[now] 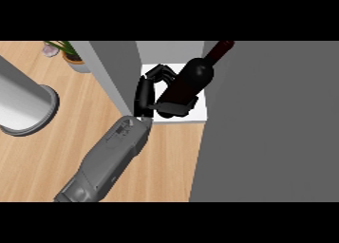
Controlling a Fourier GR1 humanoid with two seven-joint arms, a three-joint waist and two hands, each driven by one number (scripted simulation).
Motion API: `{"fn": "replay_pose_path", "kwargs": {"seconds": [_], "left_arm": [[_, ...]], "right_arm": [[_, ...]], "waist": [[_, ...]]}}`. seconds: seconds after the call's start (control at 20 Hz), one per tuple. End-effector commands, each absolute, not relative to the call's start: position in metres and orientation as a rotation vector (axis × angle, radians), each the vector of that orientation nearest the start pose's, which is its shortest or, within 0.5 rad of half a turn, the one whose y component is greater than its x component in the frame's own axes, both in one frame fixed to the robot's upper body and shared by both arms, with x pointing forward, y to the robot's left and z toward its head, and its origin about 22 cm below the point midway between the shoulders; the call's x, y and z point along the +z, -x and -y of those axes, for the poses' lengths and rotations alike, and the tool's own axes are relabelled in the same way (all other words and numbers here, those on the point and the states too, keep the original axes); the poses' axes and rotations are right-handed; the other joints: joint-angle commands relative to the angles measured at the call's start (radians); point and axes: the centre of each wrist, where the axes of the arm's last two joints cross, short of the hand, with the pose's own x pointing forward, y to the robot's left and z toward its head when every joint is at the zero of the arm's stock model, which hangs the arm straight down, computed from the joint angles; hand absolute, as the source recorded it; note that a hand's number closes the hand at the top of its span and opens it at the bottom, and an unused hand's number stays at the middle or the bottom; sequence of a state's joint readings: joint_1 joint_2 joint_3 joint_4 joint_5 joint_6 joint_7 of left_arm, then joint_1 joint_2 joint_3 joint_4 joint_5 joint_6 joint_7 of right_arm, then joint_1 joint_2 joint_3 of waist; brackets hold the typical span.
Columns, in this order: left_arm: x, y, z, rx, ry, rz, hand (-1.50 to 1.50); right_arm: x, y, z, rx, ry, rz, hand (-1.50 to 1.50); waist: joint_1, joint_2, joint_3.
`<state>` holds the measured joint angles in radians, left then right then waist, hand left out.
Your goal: Pick up the wine, place it into the cabinet and close the cabinet
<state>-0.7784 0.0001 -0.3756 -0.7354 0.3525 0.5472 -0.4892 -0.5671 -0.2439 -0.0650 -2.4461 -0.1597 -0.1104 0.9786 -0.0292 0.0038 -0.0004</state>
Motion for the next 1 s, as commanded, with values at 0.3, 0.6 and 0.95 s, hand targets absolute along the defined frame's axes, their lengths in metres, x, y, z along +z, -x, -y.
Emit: {"fn": "replay_pose_path", "kwargs": {"seconds": [0.3, 0.6, 0.95], "left_arm": [[-0.013, -0.369, -0.08, -0.109, -0.168, 1.891, 1.5], [0.0, -0.39, -0.085, -0.001, -0.132, 1.915, 1.5], [-0.007, -0.401, -0.103, 0.078, -0.113, 1.839, 1.5]], "right_arm": [[0.28, -0.143, 0.218, 0.272, -0.189, 1.986, -1.5], [0.286, -0.171, 0.208, 0.276, -0.205, 1.99, -1.5], [0.286, -0.17, 0.21, 0.274, -0.201, 1.97, -1.5]], "waist": [[-0.009, 0.0, 0.0], [-0.015, 0.007, -0.001], [-0.002, 0.005, -0.001]]}}
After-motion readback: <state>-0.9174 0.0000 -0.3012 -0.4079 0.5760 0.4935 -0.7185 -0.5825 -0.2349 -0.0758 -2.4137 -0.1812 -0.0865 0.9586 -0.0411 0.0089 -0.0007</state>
